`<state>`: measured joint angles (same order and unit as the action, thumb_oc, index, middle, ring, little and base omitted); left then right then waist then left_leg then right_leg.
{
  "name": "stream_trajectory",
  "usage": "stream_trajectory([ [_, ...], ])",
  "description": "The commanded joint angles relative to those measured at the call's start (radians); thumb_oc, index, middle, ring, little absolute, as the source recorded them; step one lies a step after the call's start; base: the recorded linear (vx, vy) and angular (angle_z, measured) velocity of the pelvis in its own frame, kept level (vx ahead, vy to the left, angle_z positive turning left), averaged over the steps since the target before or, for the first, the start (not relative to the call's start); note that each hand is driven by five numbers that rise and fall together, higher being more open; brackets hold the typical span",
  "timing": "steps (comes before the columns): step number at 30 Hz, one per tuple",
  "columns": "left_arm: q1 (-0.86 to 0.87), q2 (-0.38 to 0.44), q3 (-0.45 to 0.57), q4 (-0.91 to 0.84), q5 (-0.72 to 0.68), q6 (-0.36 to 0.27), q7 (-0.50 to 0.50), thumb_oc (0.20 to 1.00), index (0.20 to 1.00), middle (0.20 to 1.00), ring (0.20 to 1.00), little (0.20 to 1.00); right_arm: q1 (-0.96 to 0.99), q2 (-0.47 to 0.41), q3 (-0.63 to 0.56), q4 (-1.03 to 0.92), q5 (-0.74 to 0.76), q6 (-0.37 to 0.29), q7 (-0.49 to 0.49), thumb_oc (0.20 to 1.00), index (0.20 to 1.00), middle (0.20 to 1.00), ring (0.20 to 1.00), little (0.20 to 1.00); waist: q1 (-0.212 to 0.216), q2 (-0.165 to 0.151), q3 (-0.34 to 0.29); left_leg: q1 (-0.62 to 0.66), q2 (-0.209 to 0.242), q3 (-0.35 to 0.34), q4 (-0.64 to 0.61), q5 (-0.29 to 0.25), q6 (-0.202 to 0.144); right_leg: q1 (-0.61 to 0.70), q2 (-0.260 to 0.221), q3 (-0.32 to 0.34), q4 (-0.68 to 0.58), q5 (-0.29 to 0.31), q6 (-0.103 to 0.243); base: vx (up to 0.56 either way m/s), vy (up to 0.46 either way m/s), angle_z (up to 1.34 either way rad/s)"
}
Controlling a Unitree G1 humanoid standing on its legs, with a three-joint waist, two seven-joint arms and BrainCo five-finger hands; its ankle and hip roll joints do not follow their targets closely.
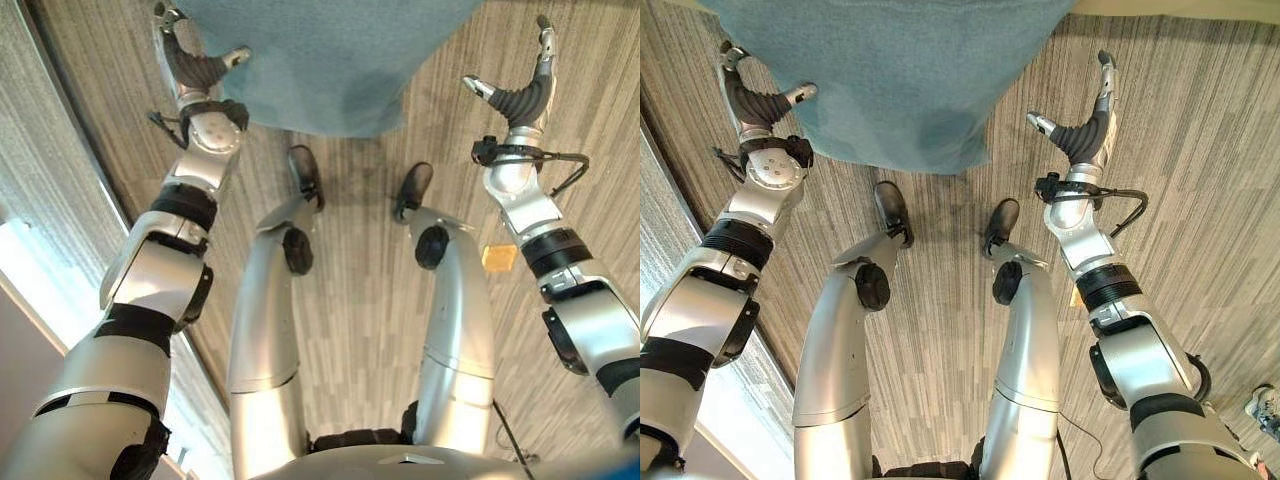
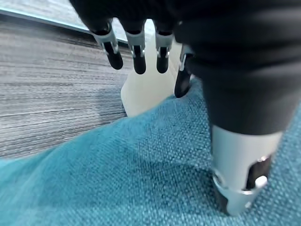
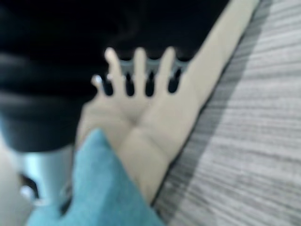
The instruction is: Pick up all the scattered cushions and arrange them neatly on the sofa.
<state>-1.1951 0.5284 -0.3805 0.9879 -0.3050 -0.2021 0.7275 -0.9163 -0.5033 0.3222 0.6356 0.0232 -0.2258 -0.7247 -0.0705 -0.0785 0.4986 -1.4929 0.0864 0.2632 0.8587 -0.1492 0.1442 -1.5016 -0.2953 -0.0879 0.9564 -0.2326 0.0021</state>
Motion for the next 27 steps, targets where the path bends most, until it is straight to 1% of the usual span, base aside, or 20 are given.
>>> stream_trajectory([
  [1, 0.022, 0.019, 0.042, -0.016, -0.092, -0.093, 0.020, 1.000, 1.000, 1.000, 1.000, 1.000, 0.096, -0.019, 0.006, -0.053, -0.040, -0.042, -0.029, 1.000, 1.000, 1.000, 1.000, 1.000, -0.012, 0.027, -0.118, -0.016, -0.056, -0.158, 0.101, -0.187, -0.067, 0.028, 0.027, 0.053, -0.045, 0.002, 0.058, 0.02, -0.069, -0.05],
  [4, 0.014, 0.021, 0.050, -0.066, -0.175, -0.147, -0.035, 1.000, 1.000, 1.000, 1.000, 1.000, 0.093, -0.028, 0.013, -0.050, -0.033, -0.042, -0.007, 1.000, 1.000, 1.000, 1.000, 1.000, -0.013, 0.033, -0.121, -0.039, -0.053, -0.169, 0.109, -0.181, -0.071, 0.002, 0.029, 0.058, -0.032, 0.002, 0.057, 0.03, -0.065, -0.03],
  [6, 0.020, 0.007, 0.046, -0.121, -0.244, -0.173, -0.109, 1.000, 1.000, 1.000, 1.000, 1.000, 0.099, -0.035, 0.014, -0.044, -0.019, -0.038, 0.024, 1.000, 1.000, 1.000, 1.000, 1.000, -0.012, 0.037, -0.121, -0.054, -0.050, -0.168, 0.113, -0.177, -0.077, -0.013, 0.029, 0.059, -0.019, -0.003, 0.053, 0.02, -0.067, 0.00],
  [8, 0.026, 0.000, 0.044, -0.133, -0.258, -0.176, -0.130, 1.000, 1.000, 1.000, 1.000, 1.000, 0.099, -0.038, 0.014, -0.036, -0.014, -0.036, 0.036, 1.000, 1.000, 1.000, 1.000, 1.000, -0.010, 0.039, -0.124, -0.060, -0.050, -0.168, 0.119, -0.177, -0.078, -0.021, 0.028, 0.058, -0.008, -0.007, 0.050, 0.01, -0.054, 0.03],
  [9, 0.031, -0.017, 0.031, -0.165, -0.279, -0.184, -0.168, 1.000, 1.000, 1.000, 1.000, 1.000, 0.089, -0.042, 0.020, -0.023, -0.006, -0.033, 0.050, 1.000, 1.000, 1.000, 1.000, 1.000, -0.009, 0.042, -0.123, -0.074, -0.047, -0.171, 0.132, -0.175, -0.081, -0.033, 0.028, 0.058, 0.003, -0.012, 0.046, 0.02, -0.062, 0.02],
  [10, 0.032, -0.017, 0.032, -0.166, -0.280, -0.183, -0.170, 1.000, 1.000, 1.000, 1.000, 1.000, 0.089, -0.043, 0.021, -0.022, -0.005, -0.034, 0.051, 1.000, 1.000, 1.000, 1.000, 1.000, -0.009, 0.042, -0.124, -0.076, -0.046, -0.172, 0.134, -0.176, -0.081, -0.034, 0.029, 0.058, 0.005, -0.013, 0.046, 0.01, -0.041, 0.04],
  [12, 0.048, -0.044, 0.011, -0.204, -0.316, -0.192, -0.218, 1.000, 1.000, 1.000, 1.000, 1.000, 0.058, -0.046, 0.031, 0.032, 0.019, -0.027, 0.067, 1.000, 1.000, 1.000, 1.000, 1.000, -0.003, 0.045, -0.113, -0.076, -0.045, -0.171, 0.143, -0.176, -0.083, -0.042, 0.027, 0.065, 0.028, -0.018, 0.042, 0.02, -0.040, 0.05],
  [14, 0.048, -0.043, 0.012, -0.204, -0.318, -0.193, -0.220, 1.000, 1.000, 1.000, 1.000, 1.000, 0.054, -0.047, 0.033, 0.035, 0.020, -0.028, 0.068, 1.000, 1.000, 1.000, 1.000, 1.000, -0.004, 0.045, -0.112, -0.076, -0.046, -0.171, 0.144, -0.176, -0.083, -0.043, 0.026, 0.065, 0.029, -0.019, 0.042, 0.01, -0.041, 0.05],
  [15, 0.055, -0.066, -0.002, -0.232, -0.333, -0.196, -0.246, 1.000, 1.000, 1.000, 1.000, 1.000, 0.017, -0.049, 0.043, 0.061, 0.024, -0.018, 0.069, 1.000, 1.000, 1.000, 1.000, 1.000, 0.003, 0.047, -0.106, -0.077, -0.044, -0.170, 0.147, -0.177, -0.083, -0.045, 0.024, 0.072, 0.039, -0.023, 0.039, 0.01, -0.057, 0.06],
  [19, 0.060, -0.101, -0.032, -0.267, -0.364, -0.196, -0.282, 1.000, 1.000, 1.000, 1.000, 1.000, -0.063, -0.039, 0.074, 0.144, 0.043, 0.002, 0.070, 1.000, 1.000, 1.000, 1.000, 1.000, 0.014, 0.054, -0.094, -0.077, -0.044, -0.169, 0.160, -0.177, -0.084, -0.059, 0.020, 0.087, 0.073, -0.031, 0.032, 0.02, -0.049, 0.05],
  [22, 0.056, -0.142, -0.051, -0.299, -0.394, -0.201, -0.285, 1.000, 1.000, 1.000, 1.000, 1.000, -0.168, -0.025, 0.108, 0.244, 0.117, 0.024, 0.077, 1.000, 1.000, 1.000, 1.000, 1.000, 0.026, 0.057, -0.077, -0.077, -0.044, -0.166, 0.161, -0.178, -0.086, -0.066, 0.015, 0.095, 0.088, -0.036, 0.032, 0.01, -0.045, 0.10],
  [24, 0.044, -0.151, -0.064, -0.313, -0.407, -0.202, -0.281, 1.000, 1.000, 1.000, 1.000, 1.000, -0.222, -0.020, 0.127, 0.289, 0.180, 0.027, 0.095, 1.000, 1.000, 1.000, 1.000, 1.000, 0.033, 0.055, -0.069, -0.077, -0.047, -0.168, 0.151, -0.175, -0.088, -0.067, 0.014, 0.099, 0.083, -0.034, 0.034, 0.00, -0.048, 0.04],
  [26, 0.042, -0.150, -0.063, -0.313, -0.407, -0.202, -0.281, 1.000, 1.000, 1.000, 1.000, 1.000, -0.227, -0.020, 0.130, 0.293, 0.183, 0.025, 0.097, 1.000, 1.000, 1.000, 1.000, 1.000, 0.032, 0.056, -0.067, -0.077, -0.048, -0.167, 0.150, -0.174, -0.088, -0.068, 0.014, 0.099, 0.083, -0.034, 0.034, 0.00, 0.000, 0.00],
  [27, 0.033, -0.148, -0.070, -0.327, -0.414, -0.206, -0.280, 1.000, 1.000, 1.000, 1.000, 1.000, -0.265, -0.027, 0.154, 0.326, 0.199, 0.035, 0.103, 1.000, 1.000, 1.000, 1.000, 1.000, 0.035, 0.055, -0.057, -0.077, -0.050, -0.167, 0.145, -0.167, -0.092, -0.068, 0.014, 0.102, 0.083, -0.034, 0.036, 0.00, -0.029, 0.03],
])
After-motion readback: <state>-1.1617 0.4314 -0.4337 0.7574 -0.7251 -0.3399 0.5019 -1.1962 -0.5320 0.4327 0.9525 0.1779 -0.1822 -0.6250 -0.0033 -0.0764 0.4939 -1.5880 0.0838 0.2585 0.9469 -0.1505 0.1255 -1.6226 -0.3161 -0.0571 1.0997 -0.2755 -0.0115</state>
